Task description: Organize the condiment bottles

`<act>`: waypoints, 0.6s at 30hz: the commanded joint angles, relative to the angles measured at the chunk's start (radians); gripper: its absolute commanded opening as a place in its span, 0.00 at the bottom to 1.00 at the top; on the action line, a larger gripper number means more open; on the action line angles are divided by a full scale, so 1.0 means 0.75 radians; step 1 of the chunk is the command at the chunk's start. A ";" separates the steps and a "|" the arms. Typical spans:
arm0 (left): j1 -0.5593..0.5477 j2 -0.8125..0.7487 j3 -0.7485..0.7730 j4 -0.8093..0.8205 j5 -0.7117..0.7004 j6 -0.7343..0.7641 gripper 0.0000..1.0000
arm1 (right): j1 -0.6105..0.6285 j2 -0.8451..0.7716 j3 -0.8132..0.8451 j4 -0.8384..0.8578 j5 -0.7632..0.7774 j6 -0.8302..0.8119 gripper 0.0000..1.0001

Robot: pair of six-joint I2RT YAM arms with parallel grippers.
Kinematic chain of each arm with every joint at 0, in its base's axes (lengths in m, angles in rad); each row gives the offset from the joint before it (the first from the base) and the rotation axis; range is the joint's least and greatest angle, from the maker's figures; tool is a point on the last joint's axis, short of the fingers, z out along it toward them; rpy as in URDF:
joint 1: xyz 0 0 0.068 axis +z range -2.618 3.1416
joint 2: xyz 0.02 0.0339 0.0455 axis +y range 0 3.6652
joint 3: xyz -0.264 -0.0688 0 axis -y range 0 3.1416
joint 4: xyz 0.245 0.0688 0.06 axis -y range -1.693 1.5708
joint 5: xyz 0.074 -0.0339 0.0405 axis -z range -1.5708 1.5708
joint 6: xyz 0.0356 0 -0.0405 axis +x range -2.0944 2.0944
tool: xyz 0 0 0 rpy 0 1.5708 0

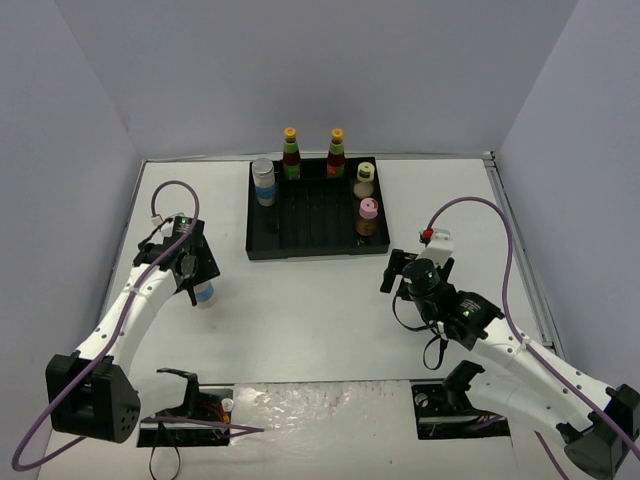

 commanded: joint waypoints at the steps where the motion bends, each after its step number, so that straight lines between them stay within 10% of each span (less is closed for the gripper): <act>1: 0.007 -0.019 0.020 0.036 0.007 -0.024 0.55 | 0.010 -0.007 0.000 0.065 0.021 -0.009 0.79; 8: 0.007 -0.031 0.063 0.032 0.002 -0.021 0.00 | 0.010 -0.002 0.002 0.069 0.019 -0.013 0.79; 18: -0.010 -0.008 0.495 -0.129 0.065 0.066 0.00 | 0.010 0.013 0.004 0.071 0.021 -0.011 0.79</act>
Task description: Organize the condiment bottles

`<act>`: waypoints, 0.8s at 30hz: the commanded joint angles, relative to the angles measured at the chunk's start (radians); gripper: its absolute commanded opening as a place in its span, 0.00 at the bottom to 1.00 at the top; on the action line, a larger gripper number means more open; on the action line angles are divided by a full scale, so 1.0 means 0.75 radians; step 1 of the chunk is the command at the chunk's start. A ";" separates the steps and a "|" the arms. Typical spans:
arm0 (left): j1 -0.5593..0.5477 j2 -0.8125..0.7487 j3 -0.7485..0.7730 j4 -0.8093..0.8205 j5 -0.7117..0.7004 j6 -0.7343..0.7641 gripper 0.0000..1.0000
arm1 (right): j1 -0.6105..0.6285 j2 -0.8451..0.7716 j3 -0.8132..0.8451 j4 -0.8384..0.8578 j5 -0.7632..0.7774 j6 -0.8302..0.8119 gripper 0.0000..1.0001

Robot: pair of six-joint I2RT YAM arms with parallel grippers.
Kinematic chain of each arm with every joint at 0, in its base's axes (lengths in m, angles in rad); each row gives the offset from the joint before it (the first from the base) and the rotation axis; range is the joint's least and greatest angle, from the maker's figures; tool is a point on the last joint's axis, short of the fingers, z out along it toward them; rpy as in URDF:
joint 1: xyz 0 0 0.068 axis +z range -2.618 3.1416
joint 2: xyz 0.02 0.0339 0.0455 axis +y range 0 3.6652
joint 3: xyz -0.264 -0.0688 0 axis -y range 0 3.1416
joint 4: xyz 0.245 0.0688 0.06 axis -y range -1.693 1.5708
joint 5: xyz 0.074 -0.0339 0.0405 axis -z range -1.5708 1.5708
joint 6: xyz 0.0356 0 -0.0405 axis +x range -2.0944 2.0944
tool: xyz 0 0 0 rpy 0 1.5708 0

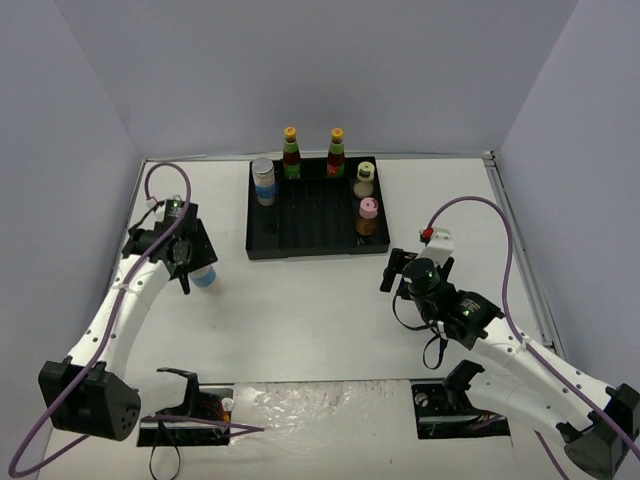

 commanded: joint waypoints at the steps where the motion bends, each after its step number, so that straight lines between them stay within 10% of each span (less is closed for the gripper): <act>1: -0.022 0.018 0.390 -0.023 0.026 0.068 0.00 | 0.010 0.017 0.005 0.062 0.023 -0.011 0.79; 15: -0.296 0.633 1.126 -0.042 0.007 0.221 0.00 | 0.010 0.017 0.011 0.048 0.060 0.002 0.78; 24: -0.314 0.905 1.233 0.040 0.009 0.271 0.00 | 0.010 0.018 0.013 0.042 0.066 0.012 0.79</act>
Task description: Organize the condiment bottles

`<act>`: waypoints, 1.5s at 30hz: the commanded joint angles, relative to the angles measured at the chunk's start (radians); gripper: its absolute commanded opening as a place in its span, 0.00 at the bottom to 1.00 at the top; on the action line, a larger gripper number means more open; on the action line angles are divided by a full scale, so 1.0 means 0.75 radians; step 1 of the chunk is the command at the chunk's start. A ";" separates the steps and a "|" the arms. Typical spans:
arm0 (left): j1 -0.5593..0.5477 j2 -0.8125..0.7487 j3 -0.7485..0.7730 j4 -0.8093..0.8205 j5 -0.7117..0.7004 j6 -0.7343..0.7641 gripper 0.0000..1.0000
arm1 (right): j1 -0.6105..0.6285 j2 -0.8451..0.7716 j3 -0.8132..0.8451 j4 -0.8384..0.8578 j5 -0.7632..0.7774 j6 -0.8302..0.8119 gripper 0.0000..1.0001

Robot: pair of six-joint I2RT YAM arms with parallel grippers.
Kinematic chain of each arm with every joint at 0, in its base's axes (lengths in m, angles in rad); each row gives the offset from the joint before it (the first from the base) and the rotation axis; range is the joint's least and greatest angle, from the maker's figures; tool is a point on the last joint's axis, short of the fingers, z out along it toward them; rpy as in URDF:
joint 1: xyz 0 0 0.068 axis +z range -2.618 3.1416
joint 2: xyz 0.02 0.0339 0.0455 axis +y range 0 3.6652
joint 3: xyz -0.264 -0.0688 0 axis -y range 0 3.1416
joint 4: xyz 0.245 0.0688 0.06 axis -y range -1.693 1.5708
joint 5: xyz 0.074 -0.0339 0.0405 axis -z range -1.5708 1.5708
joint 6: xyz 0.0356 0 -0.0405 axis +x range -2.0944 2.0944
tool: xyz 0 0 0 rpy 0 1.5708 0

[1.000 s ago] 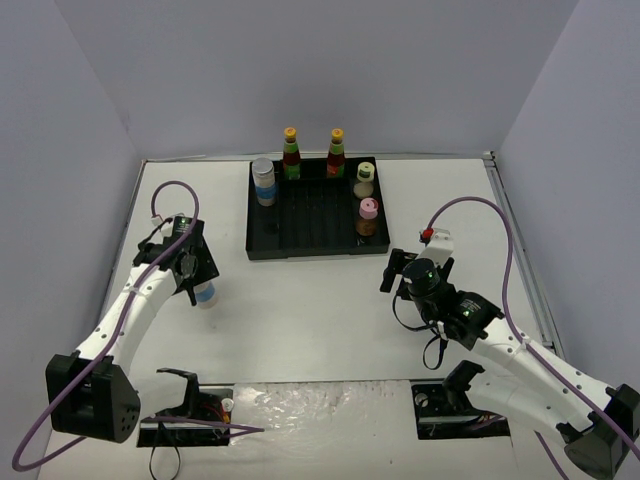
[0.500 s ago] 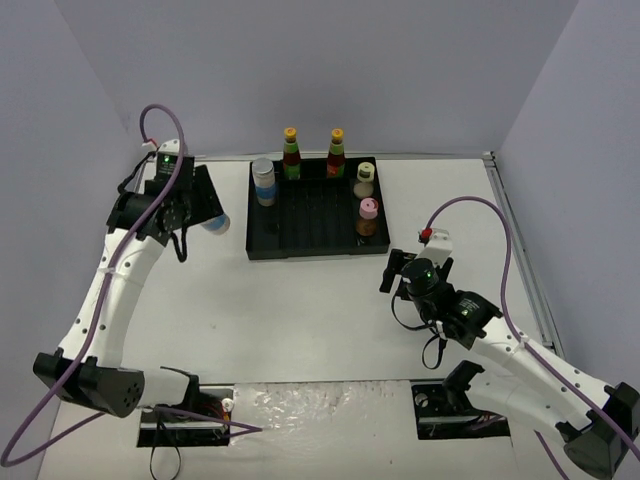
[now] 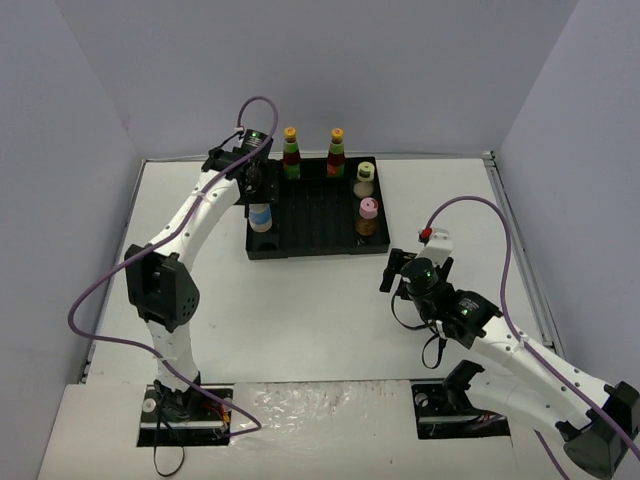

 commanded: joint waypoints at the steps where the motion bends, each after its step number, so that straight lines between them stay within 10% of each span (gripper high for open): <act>1: -0.008 -0.005 0.136 0.105 -0.020 0.051 0.00 | 0.010 0.003 0.013 0.043 0.061 0.009 0.79; 31: 0.016 0.093 -0.290 0.530 0.009 0.066 0.00 | 0.010 0.003 0.015 0.040 0.047 0.005 0.79; 37: 0.016 0.057 -0.343 0.528 -0.018 0.058 0.39 | 0.010 0.001 0.015 0.042 0.045 0.003 0.79; 45: 0.010 -0.024 -0.387 0.498 -0.042 0.065 0.65 | 0.010 0.005 0.016 0.041 0.047 0.003 0.79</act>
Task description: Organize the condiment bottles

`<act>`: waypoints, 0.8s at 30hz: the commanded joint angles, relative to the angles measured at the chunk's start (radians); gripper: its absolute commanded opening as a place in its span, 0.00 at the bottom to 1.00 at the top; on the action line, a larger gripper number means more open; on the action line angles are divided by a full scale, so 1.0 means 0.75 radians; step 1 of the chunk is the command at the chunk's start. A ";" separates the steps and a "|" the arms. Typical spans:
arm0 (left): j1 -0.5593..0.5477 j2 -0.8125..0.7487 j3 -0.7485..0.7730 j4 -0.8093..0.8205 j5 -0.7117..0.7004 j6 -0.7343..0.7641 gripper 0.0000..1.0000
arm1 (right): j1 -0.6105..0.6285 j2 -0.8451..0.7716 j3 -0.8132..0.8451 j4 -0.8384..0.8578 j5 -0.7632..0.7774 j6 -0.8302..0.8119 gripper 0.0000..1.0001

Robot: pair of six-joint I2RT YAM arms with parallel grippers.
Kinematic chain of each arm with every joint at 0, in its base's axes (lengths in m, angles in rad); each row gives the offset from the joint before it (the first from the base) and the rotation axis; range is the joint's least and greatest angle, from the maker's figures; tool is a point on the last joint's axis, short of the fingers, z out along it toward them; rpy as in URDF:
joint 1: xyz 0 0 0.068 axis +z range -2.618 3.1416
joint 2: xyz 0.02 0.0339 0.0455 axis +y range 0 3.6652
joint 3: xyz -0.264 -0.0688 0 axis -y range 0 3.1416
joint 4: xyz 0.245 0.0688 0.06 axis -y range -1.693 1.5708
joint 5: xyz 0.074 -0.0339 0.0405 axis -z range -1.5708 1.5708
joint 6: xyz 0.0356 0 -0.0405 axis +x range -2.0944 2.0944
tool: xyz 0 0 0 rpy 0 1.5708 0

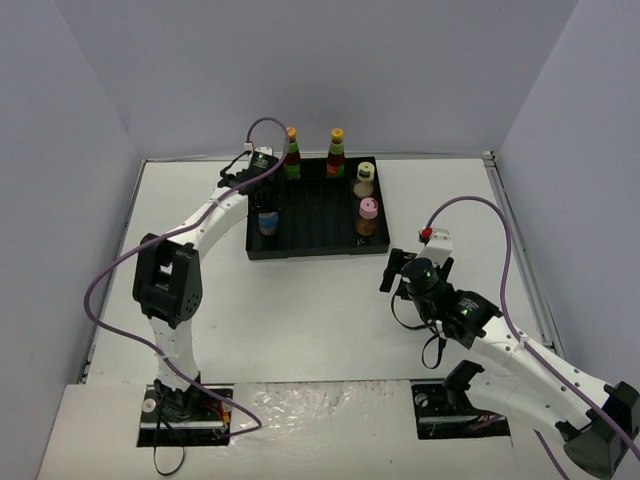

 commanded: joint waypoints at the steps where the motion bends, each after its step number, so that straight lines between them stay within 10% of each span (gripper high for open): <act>1: 0.001 -0.105 -0.027 -0.058 -0.030 0.021 0.68 | 0.010 0.005 0.015 0.041 0.040 0.001 0.79; 6: 0.001 -0.151 -0.056 -0.035 -0.018 0.072 0.82 | 0.010 0.004 0.015 0.041 0.042 0.005 0.79; 24: -0.128 -0.529 -0.100 -0.283 -0.025 0.106 0.85 | 0.012 0.004 0.015 0.041 0.051 0.007 0.79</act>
